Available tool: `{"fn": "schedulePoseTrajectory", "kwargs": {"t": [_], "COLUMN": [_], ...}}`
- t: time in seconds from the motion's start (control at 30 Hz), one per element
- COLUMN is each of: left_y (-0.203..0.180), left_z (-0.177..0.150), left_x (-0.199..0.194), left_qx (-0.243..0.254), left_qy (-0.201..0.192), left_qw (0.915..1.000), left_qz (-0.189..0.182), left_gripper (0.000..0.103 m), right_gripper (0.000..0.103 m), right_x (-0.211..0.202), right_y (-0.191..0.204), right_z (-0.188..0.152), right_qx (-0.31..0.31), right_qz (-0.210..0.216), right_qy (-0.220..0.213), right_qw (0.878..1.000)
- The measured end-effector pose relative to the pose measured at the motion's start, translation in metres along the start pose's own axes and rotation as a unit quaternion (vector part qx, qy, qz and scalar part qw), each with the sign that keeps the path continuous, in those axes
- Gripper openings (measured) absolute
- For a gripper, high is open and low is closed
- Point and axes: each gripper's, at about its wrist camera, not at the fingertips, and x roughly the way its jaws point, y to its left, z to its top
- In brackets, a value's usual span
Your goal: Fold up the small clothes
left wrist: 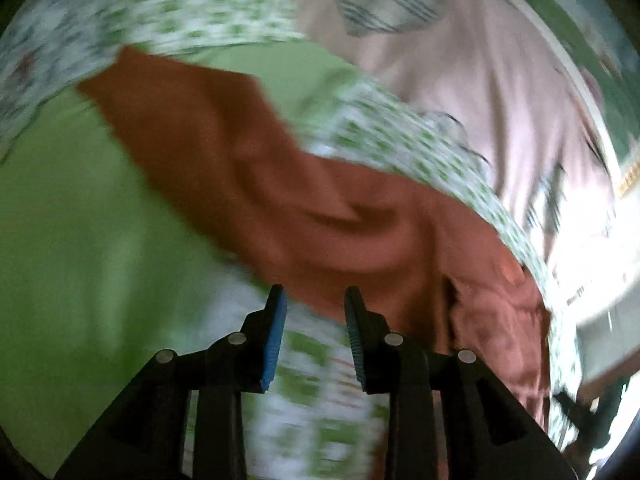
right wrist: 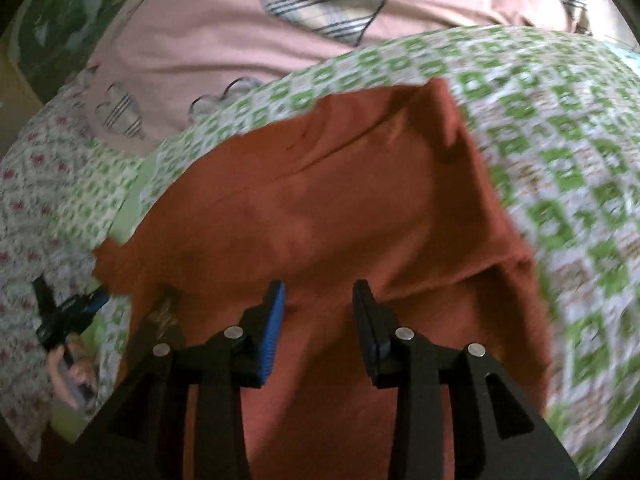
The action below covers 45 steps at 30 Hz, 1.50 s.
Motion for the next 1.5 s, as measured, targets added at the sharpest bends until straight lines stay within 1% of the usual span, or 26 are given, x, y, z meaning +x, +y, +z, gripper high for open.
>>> {"fn": "schedulePoseTrajectory", "kwargs": {"t": [0.03,0.07,0.1,0.13,0.2,0.23,0.3,0.37,0.47,0.53,0.57,0.6,0.63,0.67,0.77,0.83,0.93,0.97,1.07,1.13,1.17,1.2,1.23,1.33,1.43,1.5], "left_y": [0.011,0.026,0.036,0.047,0.069,0.076,0.093,0.108,0.124,0.129,0.131,0.132,0.132,0.129,0.1,0.071,0.018,-0.006,-0.066,-0.11,-0.137,-0.156,-0.182,-0.232,-0.283,-0.305], "left_z": [0.006,0.013,0.019,0.025,0.041,0.047,0.062,0.077,0.105,0.123,0.131,0.138,0.142,0.145,0.14,0.131,0.11,0.101,0.075,0.054,0.042,0.032,0.017,-0.021,-0.06,-0.078], "left_x": [-0.001,-0.003,-0.003,-0.004,-0.001,0.002,0.01,0.02,0.029,0.035,0.038,0.041,0.042,0.042,0.026,0.014,0.0,-0.002,-0.004,-0.001,0.004,0.009,0.018,0.037,0.065,0.08], "left_qx": [-0.017,-0.043,-0.058,-0.074,-0.108,-0.121,-0.149,-0.167,-0.188,-0.191,-0.193,-0.193,-0.19,-0.183,-0.135,-0.098,-0.046,-0.025,0.025,0.063,0.084,0.097,0.118,0.164,0.204,0.225], "left_qy": [-0.005,-0.014,-0.02,-0.029,-0.041,-0.043,-0.049,-0.051,-0.077,-0.088,-0.09,-0.092,-0.091,-0.09,-0.112,-0.123,-0.126,-0.123,-0.11,-0.093,-0.079,-0.068,-0.053,-0.02,0.02,0.037], "left_qw": [0.9998,0.999,0.9981,0.9967,0.9926,0.9908,0.987,0.9845,0.9791,0.9775,0.9768,0.9765,0.977,0.9784,0.9841,0.9876,0.9905,0.9911,0.9902,0.9873,0.9847,0.982,0.9778,0.9702,0.9599,0.9554], "left_qz": [0.002,0.004,0.009,0.016,0.036,0.04,0.034,0.013,0.0,0.015,0.021,0.03,0.032,0.034,0.025,0.011,-0.028,-0.042,-0.083,-0.112,-0.131,-0.147,-0.165,-0.177,-0.191,-0.188], "left_gripper": [0.034,0.038,0.043,0.044,0.053,0.054,0.055,0.059,0.06,0.06,0.053,0.029,0.01,0.006,0.005,0.004,0.004,0.004,0.004,0.004,0.004,0.004,0.004,0.004,0.004,0.004], "right_gripper": [0.038,0.038,0.039,0.039,0.039,0.039,0.039,0.039,0.039,0.039,0.039,0.039,0.039,0.039,0.039,0.039,0.039,0.039,0.039,0.039,0.039,0.039,0.039,0.039,0.039,0.039], "right_x": [0.002,0.005,0.008,0.009,0.011,0.012,0.016,0.015,0.015,0.014,0.013,0.011,0.01,0.008,0.004,0.002,-0.002,-0.004,-0.009,-0.013,-0.016,-0.02,-0.023,-0.031,-0.037,-0.042], "right_y": [0.006,0.011,0.016,0.021,0.027,0.031,0.035,0.038,0.042,0.045,0.045,0.046,0.047,0.047,0.046,0.041,0.035,0.033,0.026,0.019,0.015,0.01,0.005,-0.01,-0.019,-0.028], "right_z": [-0.005,-0.007,-0.013,-0.017,-0.026,-0.029,-0.03,-0.031,-0.031,-0.03,-0.029,-0.029,-0.029,-0.029,-0.03,-0.031,-0.032,-0.032,-0.033,-0.034,-0.035,-0.037,-0.038,-0.041,-0.043,-0.044], "right_qx": [-0.006,-0.009,-0.013,-0.014,-0.015,-0.018,-0.022,-0.024,-0.026,-0.027,-0.027,-0.027,-0.027,-0.027,-0.025,-0.016,0.0,0.004,0.014,0.021,0.026,0.034,0.04,0.056,0.06,0.065], "right_qz": [0.004,0.007,0.011,0.014,0.024,0.027,0.03,0.032,0.034,0.038,0.04,0.043,0.045,0.046,0.048,0.045,0.043,0.042,0.045,0.045,0.043,0.04,0.037,0.032,0.028,0.024], "right_qy": [0.007,0.013,0.022,0.028,0.036,0.04,0.045,0.047,0.05,0.049,0.048,0.046,0.045,0.042,0.036,0.027,0.014,0.012,0.006,0.0,-0.006,-0.015,-0.022,-0.032,-0.037,-0.042], "right_qw": [1.0,1.0,1.0,0.999,0.999,0.999,0.998,0.998,0.998,0.998,0.998,0.998,0.998,0.998,0.998,0.999,0.999,0.999,0.999,0.999,0.999,0.999,0.998,0.997,0.997,0.997]}}
